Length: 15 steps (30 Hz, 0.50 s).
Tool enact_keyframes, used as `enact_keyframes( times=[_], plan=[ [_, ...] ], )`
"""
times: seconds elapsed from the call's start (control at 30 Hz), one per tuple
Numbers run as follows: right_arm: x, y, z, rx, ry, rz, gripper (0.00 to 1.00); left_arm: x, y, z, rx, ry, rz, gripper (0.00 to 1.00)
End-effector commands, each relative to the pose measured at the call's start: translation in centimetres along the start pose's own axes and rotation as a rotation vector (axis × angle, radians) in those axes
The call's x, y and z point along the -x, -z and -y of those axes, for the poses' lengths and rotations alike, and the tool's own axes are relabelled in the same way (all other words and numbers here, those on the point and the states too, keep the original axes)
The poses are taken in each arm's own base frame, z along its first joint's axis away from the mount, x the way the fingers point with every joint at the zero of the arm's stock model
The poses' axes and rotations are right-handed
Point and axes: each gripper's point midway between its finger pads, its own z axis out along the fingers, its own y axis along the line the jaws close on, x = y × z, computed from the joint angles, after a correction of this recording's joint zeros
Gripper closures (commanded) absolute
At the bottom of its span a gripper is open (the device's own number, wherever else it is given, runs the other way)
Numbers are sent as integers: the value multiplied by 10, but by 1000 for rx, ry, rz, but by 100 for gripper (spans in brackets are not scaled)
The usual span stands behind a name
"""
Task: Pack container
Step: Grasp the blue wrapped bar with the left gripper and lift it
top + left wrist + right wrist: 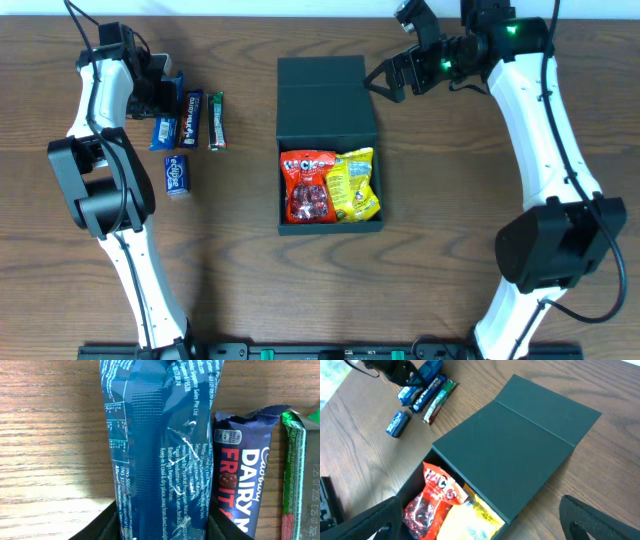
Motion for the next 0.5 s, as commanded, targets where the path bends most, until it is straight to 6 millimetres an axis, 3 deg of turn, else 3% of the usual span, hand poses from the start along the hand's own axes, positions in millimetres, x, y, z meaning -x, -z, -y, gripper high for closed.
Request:
enact_keyframes(
  times=[0.0,0.07,0.23,0.37,0.47],
  plan=[
    [-1,-4,-3,8,-8,-8,1,0,-2,0,-9,56,-8,81],
    [-1,-4,-3,7,-7,-7,1,1,-1,0,-8,103,-4,94],
    [0,-4,-3,6,-4,-2,1,11,10,0,-3,236,28,94],
    [1,-3,-2,3,-2,2,1,30,38,0,4,260,98,94],
    [2,-2,1,-1,-1,8,1,43,70,4,4,291,155,94]
  ],
)
